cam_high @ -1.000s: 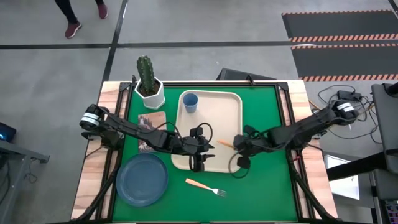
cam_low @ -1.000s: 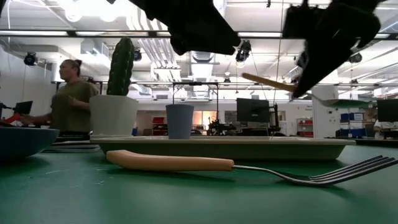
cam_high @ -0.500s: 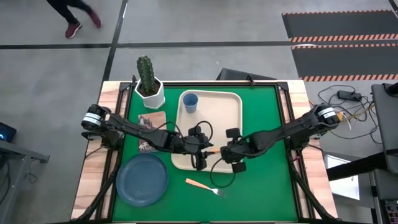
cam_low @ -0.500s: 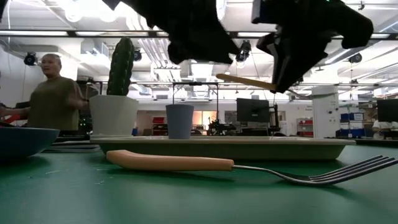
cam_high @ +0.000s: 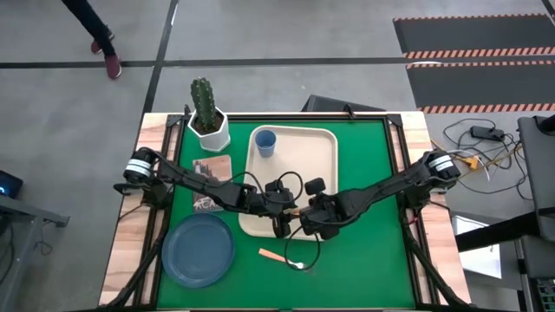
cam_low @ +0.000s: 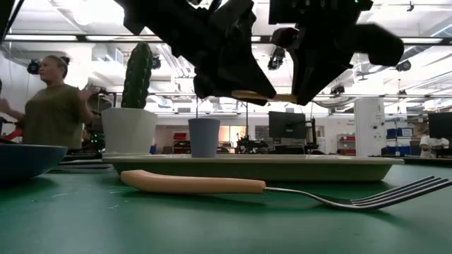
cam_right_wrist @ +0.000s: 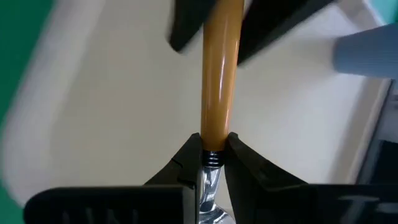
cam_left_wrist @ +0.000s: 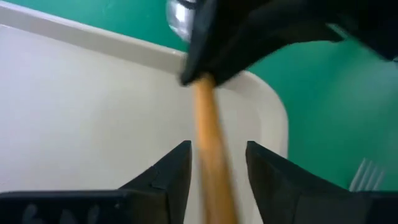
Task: Pick and place plate/cup/fork/spoon on tray
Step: Put the orange spoon on the left side of the white tray
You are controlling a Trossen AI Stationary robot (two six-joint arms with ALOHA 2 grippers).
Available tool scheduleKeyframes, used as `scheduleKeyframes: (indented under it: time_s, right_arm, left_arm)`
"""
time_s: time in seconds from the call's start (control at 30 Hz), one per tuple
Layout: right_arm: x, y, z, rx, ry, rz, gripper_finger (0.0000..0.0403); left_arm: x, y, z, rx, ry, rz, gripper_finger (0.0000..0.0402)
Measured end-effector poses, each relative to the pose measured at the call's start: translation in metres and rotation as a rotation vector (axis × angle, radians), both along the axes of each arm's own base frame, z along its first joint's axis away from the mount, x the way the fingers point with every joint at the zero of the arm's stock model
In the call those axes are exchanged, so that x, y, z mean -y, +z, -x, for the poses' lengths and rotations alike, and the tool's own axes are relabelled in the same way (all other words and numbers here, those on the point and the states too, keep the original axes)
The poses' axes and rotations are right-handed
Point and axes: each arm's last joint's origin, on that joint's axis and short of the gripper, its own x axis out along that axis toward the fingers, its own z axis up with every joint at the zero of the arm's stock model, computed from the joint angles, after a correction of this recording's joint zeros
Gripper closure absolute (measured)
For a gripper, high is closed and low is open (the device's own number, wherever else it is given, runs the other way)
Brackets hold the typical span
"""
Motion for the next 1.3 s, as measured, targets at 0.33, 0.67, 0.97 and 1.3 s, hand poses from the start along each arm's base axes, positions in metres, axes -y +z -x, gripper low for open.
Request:
scheduleKeyframes:
  time_s: [0.33,0.67,0.97,1.3]
  right_arm:
    - [-0.001,-0.002,-0.004,-0.026,0.049,0.057,0.0365]
    - [0.004,0.018,0.004,0.076,-0.040,0.101,0.0308]
    - [0.014,0.071,0.031,0.325,-0.204,0.066,0.0275]
    - [0.005,0.088,0.101,0.791,-0.267,-0.086,0.0299]
  left_arm:
    - [-0.001,-0.003,0.001,-0.015,0.034,0.032,0.0386]
    - [-0.004,-0.002,0.002,0.014,0.134,-0.035,0.0387]
    - [-0.013,0.004,0.003,0.087,0.416,-0.157,0.0388]
    - [0.002,0.047,-0.004,0.372,0.364,-0.394,0.0388]
